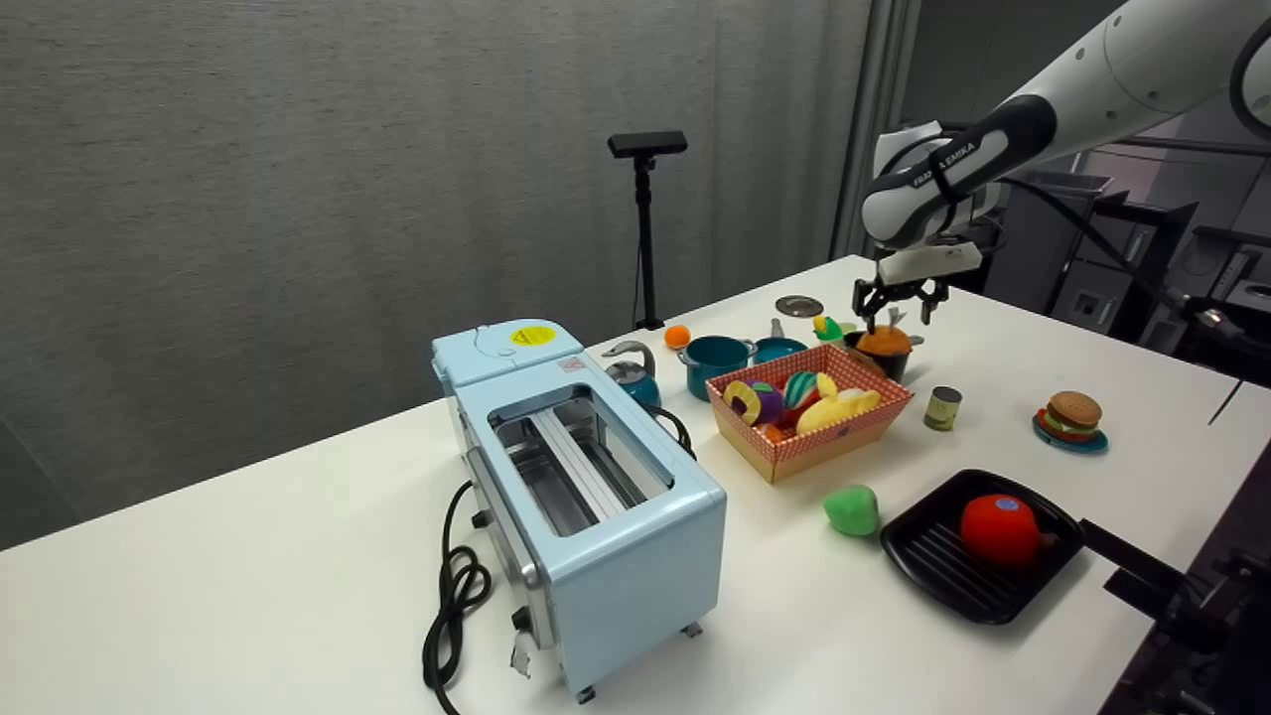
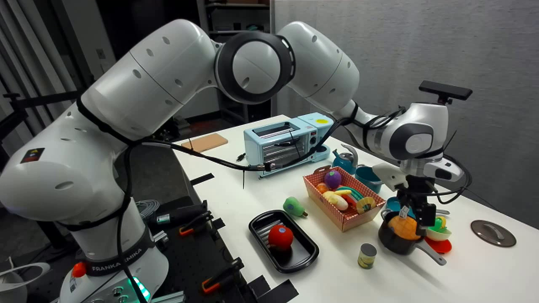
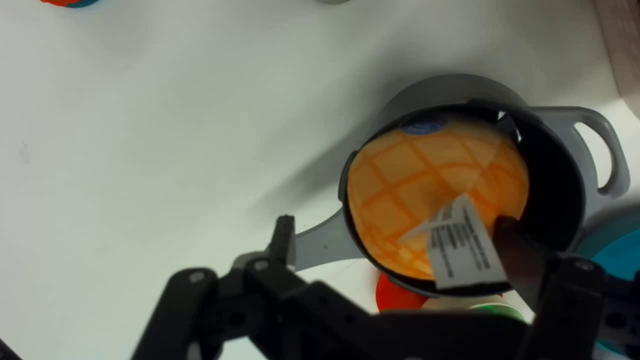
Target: Pick up the plush vegetable from the pot and put it on the vegetable rag
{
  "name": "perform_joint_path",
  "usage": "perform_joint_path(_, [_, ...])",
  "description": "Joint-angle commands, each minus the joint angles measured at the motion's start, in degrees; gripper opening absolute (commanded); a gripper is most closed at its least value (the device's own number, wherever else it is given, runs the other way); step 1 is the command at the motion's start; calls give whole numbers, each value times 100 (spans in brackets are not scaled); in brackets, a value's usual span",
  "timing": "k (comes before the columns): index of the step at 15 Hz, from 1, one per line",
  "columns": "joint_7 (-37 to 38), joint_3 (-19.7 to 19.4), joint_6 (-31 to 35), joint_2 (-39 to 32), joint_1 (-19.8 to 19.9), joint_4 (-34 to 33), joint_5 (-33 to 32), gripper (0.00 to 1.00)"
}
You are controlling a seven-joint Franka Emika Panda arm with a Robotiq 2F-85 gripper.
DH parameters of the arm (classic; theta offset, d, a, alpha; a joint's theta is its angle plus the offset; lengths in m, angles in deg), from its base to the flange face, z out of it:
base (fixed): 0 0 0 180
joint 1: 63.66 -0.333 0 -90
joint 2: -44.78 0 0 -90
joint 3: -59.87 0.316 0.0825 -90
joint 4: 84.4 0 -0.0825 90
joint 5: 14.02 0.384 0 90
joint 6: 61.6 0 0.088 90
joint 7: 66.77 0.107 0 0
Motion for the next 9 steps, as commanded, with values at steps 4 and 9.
perform_joint_path(4, [49, -193, -370, -406, -109, -531, -137, 100])
perform_joint_path(9, [113, -278, -483, -534, -180, -653, -214, 66])
